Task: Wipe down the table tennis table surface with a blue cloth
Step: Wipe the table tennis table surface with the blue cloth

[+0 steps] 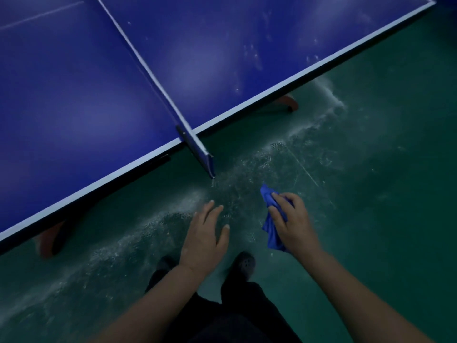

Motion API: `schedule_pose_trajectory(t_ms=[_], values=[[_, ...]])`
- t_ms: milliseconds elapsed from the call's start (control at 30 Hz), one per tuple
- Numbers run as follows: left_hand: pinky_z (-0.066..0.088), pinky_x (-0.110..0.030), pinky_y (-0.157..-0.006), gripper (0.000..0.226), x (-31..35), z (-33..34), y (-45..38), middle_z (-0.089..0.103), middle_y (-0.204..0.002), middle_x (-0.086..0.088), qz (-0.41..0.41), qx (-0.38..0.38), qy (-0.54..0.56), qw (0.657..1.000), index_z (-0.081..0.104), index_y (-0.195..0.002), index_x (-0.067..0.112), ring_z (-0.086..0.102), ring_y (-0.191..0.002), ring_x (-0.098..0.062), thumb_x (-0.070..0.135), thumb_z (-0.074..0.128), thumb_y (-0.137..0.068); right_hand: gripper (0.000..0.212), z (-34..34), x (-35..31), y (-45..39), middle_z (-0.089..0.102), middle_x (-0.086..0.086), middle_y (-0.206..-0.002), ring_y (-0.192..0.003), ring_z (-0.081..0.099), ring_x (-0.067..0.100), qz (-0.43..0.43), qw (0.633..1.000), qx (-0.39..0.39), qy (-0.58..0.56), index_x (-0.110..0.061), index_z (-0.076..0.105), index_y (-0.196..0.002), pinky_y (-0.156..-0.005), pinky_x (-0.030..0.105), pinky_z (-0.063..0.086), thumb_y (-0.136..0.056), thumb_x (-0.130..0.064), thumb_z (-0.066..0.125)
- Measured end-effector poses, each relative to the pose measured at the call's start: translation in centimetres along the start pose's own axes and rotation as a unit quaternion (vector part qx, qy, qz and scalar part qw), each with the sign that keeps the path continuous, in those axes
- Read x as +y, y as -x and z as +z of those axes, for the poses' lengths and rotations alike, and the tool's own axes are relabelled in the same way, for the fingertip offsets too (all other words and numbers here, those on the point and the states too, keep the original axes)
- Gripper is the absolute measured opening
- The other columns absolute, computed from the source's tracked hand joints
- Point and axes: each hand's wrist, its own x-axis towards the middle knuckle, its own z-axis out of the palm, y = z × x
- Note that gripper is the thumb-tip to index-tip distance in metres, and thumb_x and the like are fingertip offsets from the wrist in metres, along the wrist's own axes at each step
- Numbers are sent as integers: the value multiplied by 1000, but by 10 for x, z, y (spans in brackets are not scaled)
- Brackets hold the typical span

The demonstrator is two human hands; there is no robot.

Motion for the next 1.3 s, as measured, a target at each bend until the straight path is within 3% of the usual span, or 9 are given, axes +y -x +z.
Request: schedule_pose_trajectory(t_ms=[167, 367, 567, 733, 867, 1033, 1133, 1233, 1300], values=[[35, -45, -117, 59, 49, 14, -33, 42, -153, -5, 14, 32, 10, 999, 53, -142, 16, 39, -142, -22, 48, 41, -94, 38, -41, 17, -49, 50, 5, -125, -108, 50, 10, -21, 1000, -6, 1, -9, 64, -132, -97, 25, 41, -98, -26, 62], [39, -39, -114, 51, 65, 17, -100, 48, -148, -7, 29, 120, 21, 992, 59, -135, 11, 47, -136, -25, 39, 47, -94, 38, -49, 2, -137, 51, 5, -126, -108, 52, 10, -83, 995, -58, 11, -9, 64, -131, -95, 15, 36, -99, -30, 61], [37, -55, -113, 52, 74, 34, -184, 47, -149, -12, -32, 191, 64, 979, 59, -135, 8, 42, -139, -29, 36, 47, -94, 57, -59, -16, -232, 53, 3, -126, -110, 55, 15, -136, 984, -108, 45, -13, 65, -131, -95, 24, 44, -94, -52, 46], [32, -54, -117, 53, 83, 32, -232, 44, -151, -17, -91, 250, 50, 963, 59, -136, 6, 39, -142, -34, 36, 45, -94, 54, -55, -33, -311, 50, 0, -131, -113, 55, 17, -189, 964, -165, 86, -16, 62, -135, -91, 33, 49, -97, -52, 49], [36, -58, -113, 55, 75, 29, -256, 43, -151, -20, -165, 295, 65, 939, 59, -134, 2, 38, -142, -36, 35, 45, -92, 47, -33, -57, -372, 47, -1, -135, -117, 51, 15, -258, 932, -230, 111, -16, 57, -139, -92, 27, 42, -100, -42, 52], [30, -47, -119, 60, 51, 30, -282, 36, -156, -16, -275, 320, 44, 906, 54, -140, 4, 31, -146, -31, 40, 39, -94, 45, 25, -88, -479, 51, 8, -134, -118, 52, 25, -363, 866, -310, 145, -10, 59, -137, -97, 40, 47, -102, -38, 54], [31, -49, -119, 62, 42, 32, -295, 34, -158, -16, -348, 327, 15, 878, 49, -145, 7, 29, -147, -31, 42, 36, -95, 46, 72, -120, -557, 54, 16, -128, -112, 53, 32, -451, 826, -304, 145, -3, 62, -131, -96, 47, 48, -102, -37, 54], [33, -51, -117, 59, 43, 40, -309, 36, -156, -17, -399, 351, -7, 847, 48, -145, 5, 31, -145, -32, 37, 38, -96, 53, 131, -150, -637, 54, 22, -134, -119, 52, 43, -482, 809, -278, 190, -2, 61, -132, -97, 58, 47, -103, -43, 45], [31, -51, -117, 58, 48, 50, -317, 36, -156, -17, -430, 371, -23, 823, 49, -144, 5, 31, -144, -33, 35, 39, -96, 64, 167, -161, -669, 41, 17, -153, -140, 35, 42, -489, 790, -275, 246, -12, 49, -146, -114, 62, 29, -104, -55, 30]])
